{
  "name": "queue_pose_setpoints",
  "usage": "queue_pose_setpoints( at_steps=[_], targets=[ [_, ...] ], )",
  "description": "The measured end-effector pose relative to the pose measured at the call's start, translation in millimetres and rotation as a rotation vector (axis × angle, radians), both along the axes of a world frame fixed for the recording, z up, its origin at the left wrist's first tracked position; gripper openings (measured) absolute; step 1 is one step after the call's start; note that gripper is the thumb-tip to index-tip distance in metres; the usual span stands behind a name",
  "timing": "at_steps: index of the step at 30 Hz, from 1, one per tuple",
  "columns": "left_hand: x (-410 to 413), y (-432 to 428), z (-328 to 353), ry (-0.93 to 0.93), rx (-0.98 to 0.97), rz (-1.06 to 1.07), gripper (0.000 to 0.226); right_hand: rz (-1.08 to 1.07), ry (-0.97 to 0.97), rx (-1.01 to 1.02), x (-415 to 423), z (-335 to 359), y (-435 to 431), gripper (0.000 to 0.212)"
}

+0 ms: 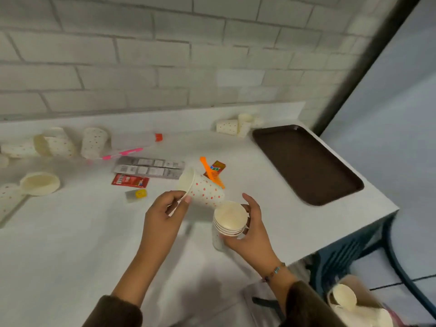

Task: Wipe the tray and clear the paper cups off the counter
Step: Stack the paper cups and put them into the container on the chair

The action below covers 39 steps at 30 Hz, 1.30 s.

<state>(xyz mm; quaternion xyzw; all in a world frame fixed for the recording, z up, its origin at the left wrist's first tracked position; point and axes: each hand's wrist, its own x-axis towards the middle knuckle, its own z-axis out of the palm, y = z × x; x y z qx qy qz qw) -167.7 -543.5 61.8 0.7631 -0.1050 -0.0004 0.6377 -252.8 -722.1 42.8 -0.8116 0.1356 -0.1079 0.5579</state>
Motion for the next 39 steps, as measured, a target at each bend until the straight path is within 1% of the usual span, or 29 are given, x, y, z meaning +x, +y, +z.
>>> queue_pose_setpoints(
  at_steps=[2, 4, 6, 8, 12, 15, 17, 19, 23, 25, 27, 29, 30, 31, 32, 33, 35, 37, 39],
  targets=[
    [-27.4, -33.8, 4.8, -0.03, 0.002, -0.051, 0.008, -0.048, -0.016, -0.022, -32.2, -1.2, -36.4, 0.094],
    [-45.8, -52.0, 5.6, -0.027, -0.001, -0.041, 0.01, -0.067, -0.013, -0.026, -57.0, -3.7, -62.0, 0.095],
    [-72.2, -88.2, 4.1, -0.024, 0.008, -0.058, 0.009, -0.129, -0.007, -0.046, -97.3, -9.2, -102.8, 0.094],
    [-100.0, -123.0, -1.1, -0.003, 0.008, -0.074, 0.009, -0.196, -0.011, -0.071, -136.8, -16.2, -143.6, 0.091],
    [-163.4, -198.2, -20.5, 0.037, 0.078, -0.167, 0.009, -0.345, 0.01, -0.122, -217.6, -34.6, -230.3, 0.081],
    [-201.6, -235.8, -31.1, 0.074, 0.138, -0.226, 0.017, -0.442, 0.1, -0.172, -262.0, -53.7, -282.2, 0.078],
    [-221.5, -253.6, -36.5, 0.098, 0.151, -0.25, 0.016, -0.505, 0.193, -0.173, -283.6, -70.5, -311.7, 0.079],
    [-235.0, -264.1, -39.1, 0.125, 0.152, -0.244, 0.014, -0.523, 0.267, -0.207, -294.9, -90.7, -335.0, 0.081],
    [-250.2, -268.9, -40.0, 0.139, 0.21, -0.221, 0.015, -0.432, 0.366, -0.32, -295.2, -134.0, -357.0, 0.076],
    [-253.3, -268.7, -41.0, 0.147, 0.244, -0.224, 0.013, -0.351, 0.447, -0.412, -288.8, -157.0, -361.8, 0.077],
    [-253.5, -270.6, -42.9, 0.144, 0.289, -0.21, 0.01, -0.239, 0.582, -0.542, -282.5, -175.6, -366.4, 0.088],
    [-255.9, -273.2, -48.6, 0.147, 0.311, -0.194, 0.009, -0.097, 0.799, -0.655, -278.1, -188.3, -369.8, 0.108],
    [-257.6, -274.3, -52.1, 0.155, 0.324, -0.2, 0.008, -0.042, 0.878, -0.673, -276.3, -189.7, -369.1, 0.116],
    [-259.2, -274.8, -56.1, 0.167, 0.358, -0.21, 0.007, -0.013, 0.906, -0.664, -274.2, -188.0, -365.1, 0.12],
    [-260.7, -274.6, -60.2, 0.173, 0.41, -0.223, 0.008, -0.005, 0.879, -0.645, -272.0, -183.7, -359.3, 0.122],
    [-261.1, -276.2, -64.2, 0.165, 0.461, -0.238, 0.011, -0.01, 0.81, -0.592, -269.7, -176.5, -354.5, 0.124],
    [-261.9, -278.3, -72.3, 0.122, 0.537, -0.274, 0.012, 0.021, 0.607, -0.373, -267.3, -157.7, -341.0, 0.126],
    [-262.8, -283.3, -77.8, 0.044, 0.638, -0.338, 0.012, 0.132, 0.441, -0.121, -270.1, -134.1, -322.6, 0.124],
    [-265.0, -291.6, -83.4, -0.031, 0.743, -0.405, 0.017, 0.185, 0.344, 0.01, -275.1, -115.0, -303.5, 0.119]
  ],
)
